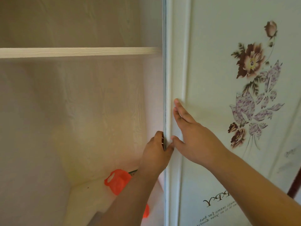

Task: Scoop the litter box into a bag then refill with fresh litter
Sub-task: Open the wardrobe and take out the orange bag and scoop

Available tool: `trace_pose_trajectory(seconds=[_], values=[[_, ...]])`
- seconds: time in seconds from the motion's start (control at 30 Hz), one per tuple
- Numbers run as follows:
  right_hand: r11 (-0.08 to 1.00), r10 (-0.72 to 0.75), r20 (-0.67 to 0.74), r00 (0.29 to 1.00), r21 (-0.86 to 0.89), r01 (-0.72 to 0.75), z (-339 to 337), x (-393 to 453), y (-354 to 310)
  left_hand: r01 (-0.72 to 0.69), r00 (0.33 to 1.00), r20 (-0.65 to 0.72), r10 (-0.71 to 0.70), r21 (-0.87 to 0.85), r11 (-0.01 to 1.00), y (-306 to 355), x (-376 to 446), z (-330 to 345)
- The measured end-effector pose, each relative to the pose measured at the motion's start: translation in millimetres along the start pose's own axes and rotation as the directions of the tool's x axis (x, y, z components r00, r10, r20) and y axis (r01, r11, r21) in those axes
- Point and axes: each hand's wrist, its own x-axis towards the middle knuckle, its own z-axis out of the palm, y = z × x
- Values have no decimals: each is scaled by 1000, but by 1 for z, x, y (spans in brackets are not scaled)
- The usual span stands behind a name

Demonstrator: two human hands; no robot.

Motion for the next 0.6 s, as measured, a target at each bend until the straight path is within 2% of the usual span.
trace_pose_trajectory(seconds=[0.13, 0.6], values=[[1000, 13, -4, 1000, 14, -13, 3, -3, -8, 2, 1000, -13, -2, -31, 1000, -3, -4, -4], [998, 30, -31, 999, 60, -28, 7, -5, -19, -38, 999, 38, 36, 31, 999, -5, -3, -13]])
